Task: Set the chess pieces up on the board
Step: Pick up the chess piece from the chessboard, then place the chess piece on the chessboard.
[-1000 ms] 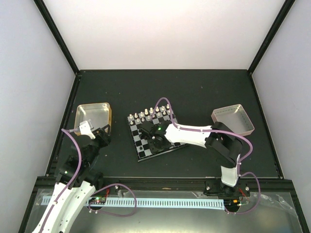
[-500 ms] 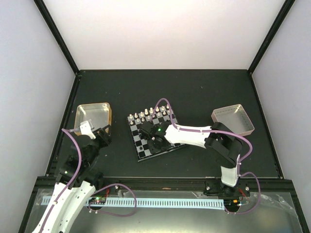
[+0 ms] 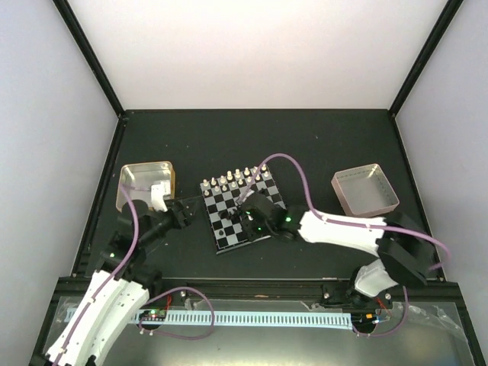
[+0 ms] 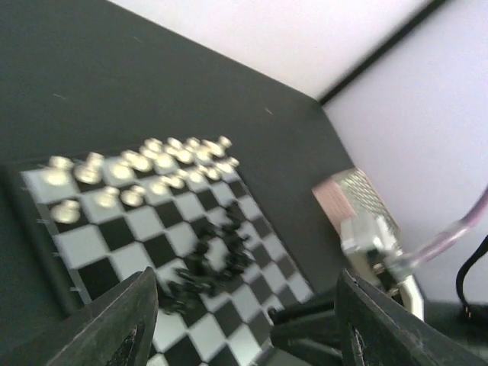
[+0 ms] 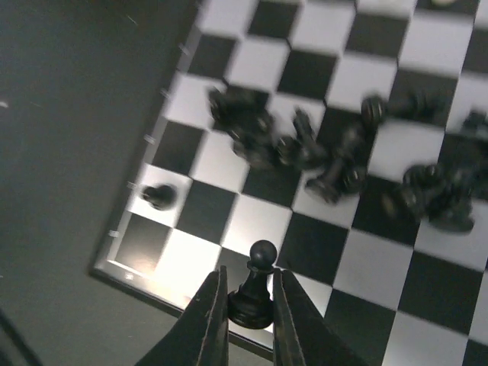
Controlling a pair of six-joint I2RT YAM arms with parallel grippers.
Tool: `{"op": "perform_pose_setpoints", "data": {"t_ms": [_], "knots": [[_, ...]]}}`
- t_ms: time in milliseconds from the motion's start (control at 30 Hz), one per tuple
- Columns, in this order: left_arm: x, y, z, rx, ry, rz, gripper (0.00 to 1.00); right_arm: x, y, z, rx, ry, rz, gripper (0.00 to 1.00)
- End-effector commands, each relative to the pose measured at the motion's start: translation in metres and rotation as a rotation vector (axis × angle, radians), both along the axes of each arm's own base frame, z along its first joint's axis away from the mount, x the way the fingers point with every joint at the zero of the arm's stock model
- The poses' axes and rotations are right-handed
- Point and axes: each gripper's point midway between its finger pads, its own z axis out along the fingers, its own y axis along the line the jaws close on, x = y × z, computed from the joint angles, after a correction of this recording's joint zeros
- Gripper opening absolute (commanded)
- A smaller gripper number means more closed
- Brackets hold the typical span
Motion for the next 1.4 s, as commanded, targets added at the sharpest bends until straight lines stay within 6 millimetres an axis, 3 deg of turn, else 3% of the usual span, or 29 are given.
{"op": "perform_pose_setpoints", "data": {"t_ms": [0, 133, 367, 567, 933, 1167, 1367], "knots": [[-0.021, -0.056, 0.024, -0.123, -0.005, -0.366, 0.65, 0.012, 0.036, 0.084, 0.331, -0.353, 0.195, 0.08], [-0.036, -0.082, 0.029, -0.188, 0.106, -0.577, 0.64, 0.005, 0.041, 0.112, 0.393, -0.469, 0.299, 0.07], [-0.050, -0.102, 0.025, -0.273, 0.248, -0.775, 0.56, -0.010, 0.043, 0.125, 0.455, -0.573, 0.427, 0.05], [-0.051, -0.105, 0.013, -0.271, 0.300, -0.791, 0.46, -0.020, 0.045, 0.130, 0.483, -0.601, 0.501, 0.05], [-0.037, -0.107, -0.005, -0.259, 0.367, -0.741, 0.42, -0.030, 0.046, 0.128, 0.478, -0.633, 0.591, 0.04], [-0.032, -0.106, -0.012, -0.231, 0.381, -0.722, 0.30, -0.037, 0.048, 0.126, 0.479, -0.638, 0.639, 0.03], [-0.033, -0.106, -0.013, -0.227, 0.378, -0.732, 0.14, -0.036, 0.047, 0.124, 0.473, -0.631, 0.638, 0.03]]}}
